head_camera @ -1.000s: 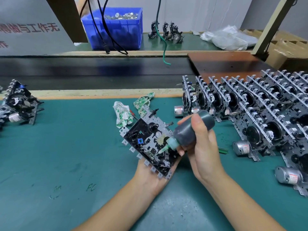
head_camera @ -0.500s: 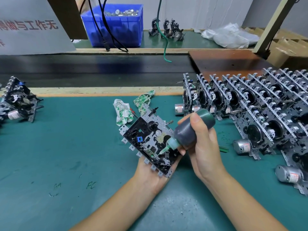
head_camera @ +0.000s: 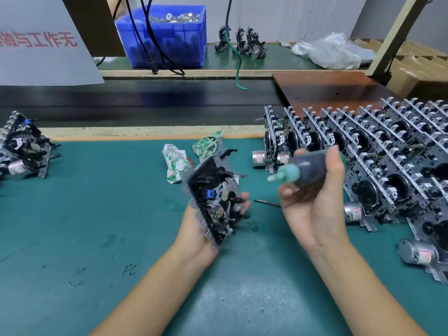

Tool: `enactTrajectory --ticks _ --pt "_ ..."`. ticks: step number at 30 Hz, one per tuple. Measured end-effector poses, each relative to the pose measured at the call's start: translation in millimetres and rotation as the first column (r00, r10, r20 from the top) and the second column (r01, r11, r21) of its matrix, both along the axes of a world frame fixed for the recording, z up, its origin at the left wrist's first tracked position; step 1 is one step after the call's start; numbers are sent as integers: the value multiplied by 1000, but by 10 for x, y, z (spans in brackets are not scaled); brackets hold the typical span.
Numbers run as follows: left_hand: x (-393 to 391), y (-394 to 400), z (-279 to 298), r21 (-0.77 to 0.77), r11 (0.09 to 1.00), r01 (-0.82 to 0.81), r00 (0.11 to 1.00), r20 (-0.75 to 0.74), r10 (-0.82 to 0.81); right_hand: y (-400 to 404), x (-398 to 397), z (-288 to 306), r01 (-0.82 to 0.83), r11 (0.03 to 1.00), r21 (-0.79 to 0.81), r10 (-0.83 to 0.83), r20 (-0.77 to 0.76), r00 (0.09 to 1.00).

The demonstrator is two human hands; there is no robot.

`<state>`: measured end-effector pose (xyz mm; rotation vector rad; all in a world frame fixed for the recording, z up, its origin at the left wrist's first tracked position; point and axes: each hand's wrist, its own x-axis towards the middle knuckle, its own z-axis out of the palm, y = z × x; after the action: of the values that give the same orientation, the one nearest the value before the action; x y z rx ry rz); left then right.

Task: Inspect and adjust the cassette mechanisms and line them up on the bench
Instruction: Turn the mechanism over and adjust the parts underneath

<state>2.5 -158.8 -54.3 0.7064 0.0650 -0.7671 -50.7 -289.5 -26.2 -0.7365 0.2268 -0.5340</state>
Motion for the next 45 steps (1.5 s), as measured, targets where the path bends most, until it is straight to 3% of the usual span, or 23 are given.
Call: enactTrajectory --ticks 1,2,3,5,7,10,13,16,18,20,24,26,28,30,32,34,37,41,45 --pt "60 34 12 235 968 -91 984 168 52 -51 1 22 27 999 47 -27 7 1000" --pt "108 47 6 445 867 -224 932 358 57 -102 9 37 49 996 72 -49 -4 999" --pt "143 48 0 526 778 -343 853 521 24 -126 16 46 55 996 66 -54 -8 999" --pt "139 28 -17 522 703 -483 672 736 -85 -133 20 0 41 999 0 -41 -12 999" --pt "86 8 -67 556 625 -548 534 808 -250 -123 23 -49 -3 996 -93 -2 -46 999" --pt "5 -28 -135 606 500 -619 384 789 -480 -89 38 -93 -40 965 -261 5 -132 991" --pt "-27 -38 -93 551 517 -655 301 818 -491 -50 56 -143 -44 922 -385 -25 -173 985" --pt "-13 -24 -39 456 676 -579 308 890 -337 -30 47 -178 -30 761 -648 -71 -130 989" --pt "-2 -21 -23 409 756 -510 423 885 -194 -5 32 -213 -1 580 -814 -78 -57 995" --pt "7 -20 -1 386 776 -499 502 859 -104 24 27 -244 66 392 -917 -101 29 994" --pt "112 64 72 304 753 -583 402 914 -58 -38 11 -218 26 178 -984 -139 1 990" --pt "222 153 97 262 670 -694 327 945 -30 -115 -25 -157 -178 180 -967 -84 -196 977" --pt "333 241 75 308 514 -800 269 951 -151 -196 -73 -86 -435 137 -890 -21 -442 897" --pt "419 311 24 393 322 -862 264 888 -377 -242 -128 -29 -630 -92 -771 -77 -625 777" --pt "483 334 -46 433 163 -886 274 775 -569 -213 -187 -8 -708 -346 -616 -188 -694 695" --pt "513 337 -88 450 126 -884 274 718 -640 -130 -245 -31 -718 -486 -498 -269 -697 665" --pt "521 359 -102 498 165 -851 316 737 -597 1 -261 -77 -697 -548 -461 -339 -640 690" --pt "509 367 -113 504 165 -848 342 758 -556 56 -261 -97 -688 -547 -476 -360 -609 707" --pt "455 345 -86 369 311 -876 291 918 -270 68 -253 -105 -646 -580 -496 -374 -543 752"
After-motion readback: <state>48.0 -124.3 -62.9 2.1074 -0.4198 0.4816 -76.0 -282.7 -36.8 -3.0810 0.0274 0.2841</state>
